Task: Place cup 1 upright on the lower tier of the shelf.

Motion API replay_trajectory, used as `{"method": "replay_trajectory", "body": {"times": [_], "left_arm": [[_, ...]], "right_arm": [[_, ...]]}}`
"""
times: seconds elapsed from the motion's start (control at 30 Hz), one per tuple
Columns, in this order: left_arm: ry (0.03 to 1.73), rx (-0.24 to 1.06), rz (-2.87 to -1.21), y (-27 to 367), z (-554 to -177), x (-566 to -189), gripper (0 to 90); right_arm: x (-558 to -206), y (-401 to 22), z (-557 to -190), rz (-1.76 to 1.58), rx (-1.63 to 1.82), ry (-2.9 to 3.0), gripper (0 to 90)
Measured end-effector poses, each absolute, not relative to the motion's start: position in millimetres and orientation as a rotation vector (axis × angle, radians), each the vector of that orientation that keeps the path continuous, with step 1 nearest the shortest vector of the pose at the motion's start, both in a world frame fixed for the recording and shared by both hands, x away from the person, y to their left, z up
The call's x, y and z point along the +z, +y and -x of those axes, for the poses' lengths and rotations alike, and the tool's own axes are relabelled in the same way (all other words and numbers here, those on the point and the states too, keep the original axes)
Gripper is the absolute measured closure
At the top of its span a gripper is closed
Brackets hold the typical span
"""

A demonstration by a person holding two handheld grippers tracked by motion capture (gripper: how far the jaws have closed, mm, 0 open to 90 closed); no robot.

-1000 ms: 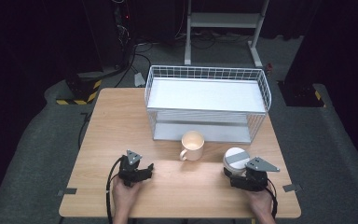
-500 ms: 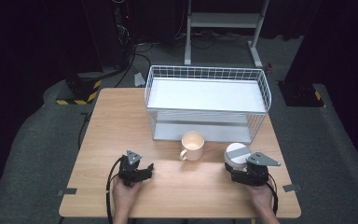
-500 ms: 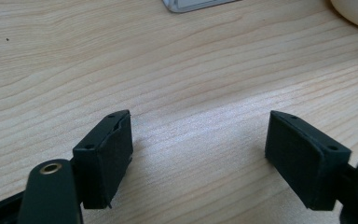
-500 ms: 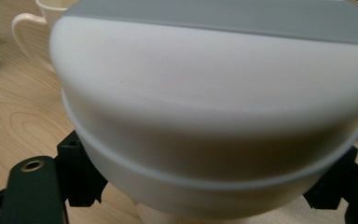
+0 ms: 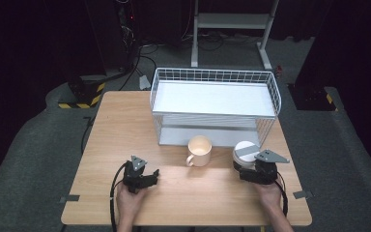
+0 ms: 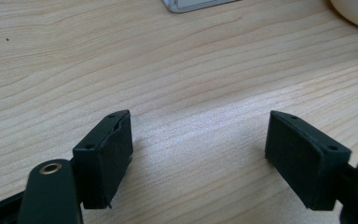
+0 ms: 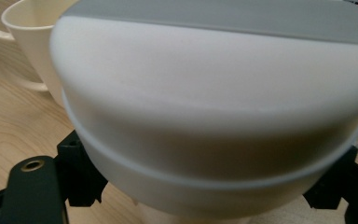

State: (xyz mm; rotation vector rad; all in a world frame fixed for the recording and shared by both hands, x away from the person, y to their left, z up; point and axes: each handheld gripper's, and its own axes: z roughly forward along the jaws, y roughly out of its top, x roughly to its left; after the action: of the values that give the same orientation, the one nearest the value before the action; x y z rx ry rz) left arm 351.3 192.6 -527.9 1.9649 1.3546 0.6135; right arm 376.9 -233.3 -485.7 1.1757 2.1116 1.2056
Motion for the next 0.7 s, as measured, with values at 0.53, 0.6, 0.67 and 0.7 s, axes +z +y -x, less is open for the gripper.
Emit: {"method": "replay_trajectory", "body": {"times": [0.53,0.6,0.67,0.7], "left_arm": [[1.354,0.614,-1.965,193,-351,-528,23.4],[1.354,0.615,-1.966,193,-351,-528,23.4],[1.354,0.614,-1.965,193,-351,-528,23.4],[1.354,0.614,-1.965,193,-351,-528,23.4]], "right_arm": [[-479,-226,-410,-1.223,1.194,2.093,18.6],[-478,-225,-413,-1.222,1.184,2.094,18.6],[-477,-224,-417,-1.212,1.178,2.088,18.6],[-476,-223,-420,-1.216,1.179,2.08,18.6]]}}
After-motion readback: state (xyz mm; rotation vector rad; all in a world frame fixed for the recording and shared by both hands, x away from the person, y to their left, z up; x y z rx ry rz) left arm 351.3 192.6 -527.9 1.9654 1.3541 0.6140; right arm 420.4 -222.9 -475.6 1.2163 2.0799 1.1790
